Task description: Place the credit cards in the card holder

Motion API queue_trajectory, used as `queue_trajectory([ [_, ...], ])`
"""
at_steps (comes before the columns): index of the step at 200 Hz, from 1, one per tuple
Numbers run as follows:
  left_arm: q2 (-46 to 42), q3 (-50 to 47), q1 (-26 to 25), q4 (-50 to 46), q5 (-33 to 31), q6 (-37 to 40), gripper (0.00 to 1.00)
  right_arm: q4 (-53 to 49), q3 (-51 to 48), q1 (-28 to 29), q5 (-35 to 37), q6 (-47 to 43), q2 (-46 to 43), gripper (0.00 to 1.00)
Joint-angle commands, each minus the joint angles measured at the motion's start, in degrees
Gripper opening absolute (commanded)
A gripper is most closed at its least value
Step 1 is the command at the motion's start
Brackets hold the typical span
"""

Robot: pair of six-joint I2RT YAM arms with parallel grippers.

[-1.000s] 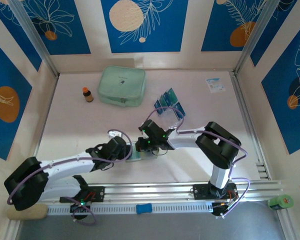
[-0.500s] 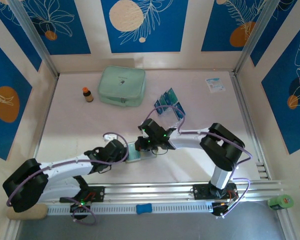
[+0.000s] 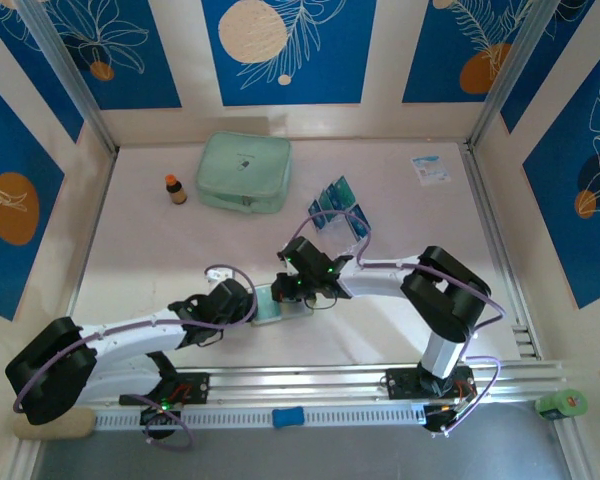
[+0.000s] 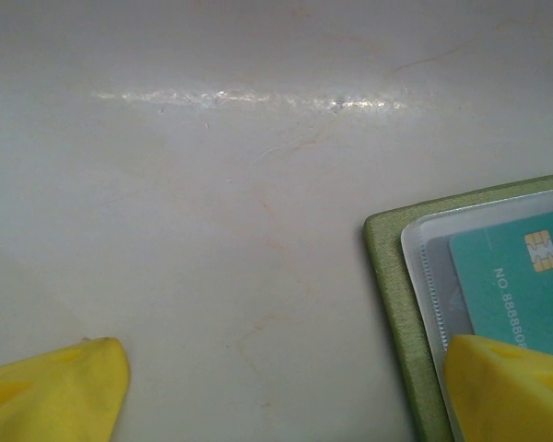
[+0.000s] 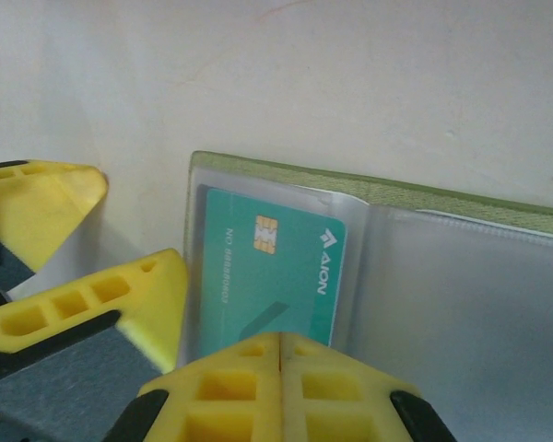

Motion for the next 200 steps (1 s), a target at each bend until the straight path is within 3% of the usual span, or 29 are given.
queue_trajectory([
  [1, 0.37, -1.27, 0.56, -1.07, 0.2, -0.69, 0.89, -0.47, 0.24, 0.31, -0.11, -0.53, 1.89, 0.0],
  [106, -0.06, -0.48, 0.54, -0.44, 0.6, 0.45, 0.9, 0.51, 3.31, 2.07, -2.52, 1.31, 5.2, 0.0],
  [151, 0.51, -0.48, 0.57, -0.09, 0.94, 0.62, 0.9, -1.25, 2.99, 1.06, -2.47, 0.52, 0.73, 0.0],
  [200, 0.49, -0.58, 0.57, 0.1, 1.04, 0.63, 0.9, -7.7, 0.3, -2.72, 1.24, -2.82, -9.51, 0.15],
])
